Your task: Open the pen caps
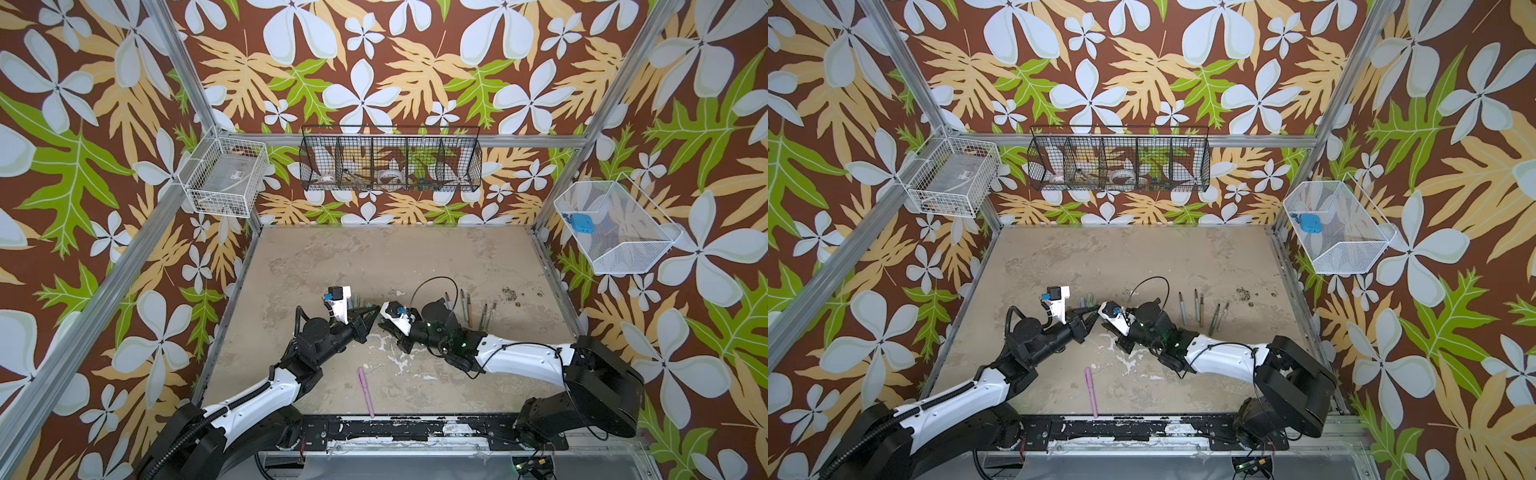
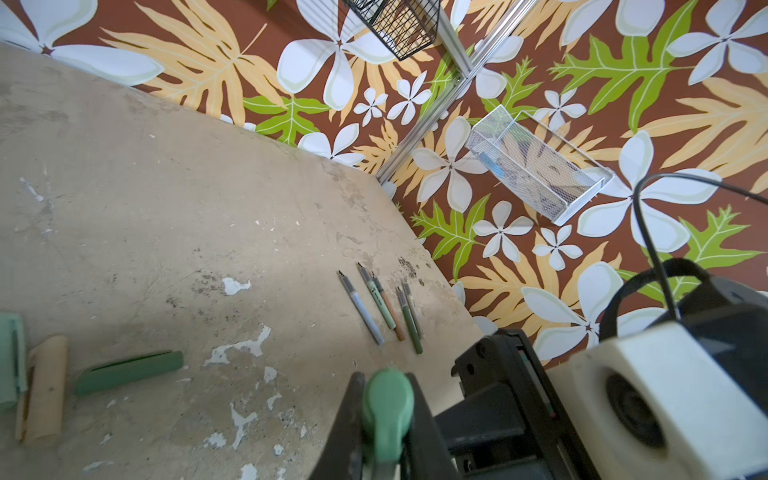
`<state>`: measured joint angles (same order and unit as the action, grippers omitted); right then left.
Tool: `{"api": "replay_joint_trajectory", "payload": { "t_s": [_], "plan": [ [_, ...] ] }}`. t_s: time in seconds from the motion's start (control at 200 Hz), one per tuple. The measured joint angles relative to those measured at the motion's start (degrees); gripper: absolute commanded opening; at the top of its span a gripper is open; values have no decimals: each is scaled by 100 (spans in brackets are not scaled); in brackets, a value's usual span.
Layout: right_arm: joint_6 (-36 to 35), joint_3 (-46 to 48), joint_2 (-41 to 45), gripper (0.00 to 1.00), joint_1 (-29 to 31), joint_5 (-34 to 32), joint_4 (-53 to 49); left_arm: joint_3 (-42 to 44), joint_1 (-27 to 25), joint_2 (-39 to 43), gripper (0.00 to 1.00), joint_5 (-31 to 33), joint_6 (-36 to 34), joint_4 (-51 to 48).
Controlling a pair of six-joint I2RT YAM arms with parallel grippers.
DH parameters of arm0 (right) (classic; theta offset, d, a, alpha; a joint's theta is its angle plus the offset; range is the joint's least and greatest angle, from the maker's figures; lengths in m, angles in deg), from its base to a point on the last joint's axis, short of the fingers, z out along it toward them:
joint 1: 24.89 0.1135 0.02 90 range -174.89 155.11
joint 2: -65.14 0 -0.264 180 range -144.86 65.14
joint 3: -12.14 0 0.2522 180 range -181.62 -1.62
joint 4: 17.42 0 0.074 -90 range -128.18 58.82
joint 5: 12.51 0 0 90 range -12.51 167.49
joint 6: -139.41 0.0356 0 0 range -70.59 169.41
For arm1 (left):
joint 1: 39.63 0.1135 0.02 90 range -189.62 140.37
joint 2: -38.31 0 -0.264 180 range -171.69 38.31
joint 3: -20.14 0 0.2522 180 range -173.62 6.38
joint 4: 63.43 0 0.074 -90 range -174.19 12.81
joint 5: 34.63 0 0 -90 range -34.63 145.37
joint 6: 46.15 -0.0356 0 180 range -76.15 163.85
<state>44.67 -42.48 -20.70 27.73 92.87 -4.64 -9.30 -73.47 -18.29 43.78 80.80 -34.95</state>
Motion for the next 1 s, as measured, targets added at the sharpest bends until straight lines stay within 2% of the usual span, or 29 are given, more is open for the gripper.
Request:
{"api": "replay_joint_trajectory", "payload": {
  "t_s": [0.12, 0.19, 0.445, 0.51, 0.571, 0.686, 0.886, 1.001],
  "plan": [
    [46, -13, -72, 0, -17, 122, -138, 0, -2, -28, 0, -46, -33, -149],
    [46, -31, -125, 0, 76, -151, -146, 0, 0, -39, 0, -4, -92, -177],
    [-96, -238, -654, 0, 1270, -3176, -188, 11, 4, 66, 0, 262, -98, -863],
    [-160, -306, -730, 0, 1438, -3687, -107, 13, 11, 175, 0, 393, -96, -866],
    [-195, -352, -772, 0, 1502, -3886, -50, 33, 39, 269, 0, 483, -72, -855],
    [-234, -378, -763, 0, 1419, -3591, 11, 96, 197, 382, 0, 479, 52, -850],
    [-170, -299, -553, 0, 802, -1786, -22, 251, 599, 304, 0, -13, 308, -437],
    [-76, -264, -498, 0, 514, -979, -33, 271, 702, 214, 0, -249, 330, -238]
  ]
}}
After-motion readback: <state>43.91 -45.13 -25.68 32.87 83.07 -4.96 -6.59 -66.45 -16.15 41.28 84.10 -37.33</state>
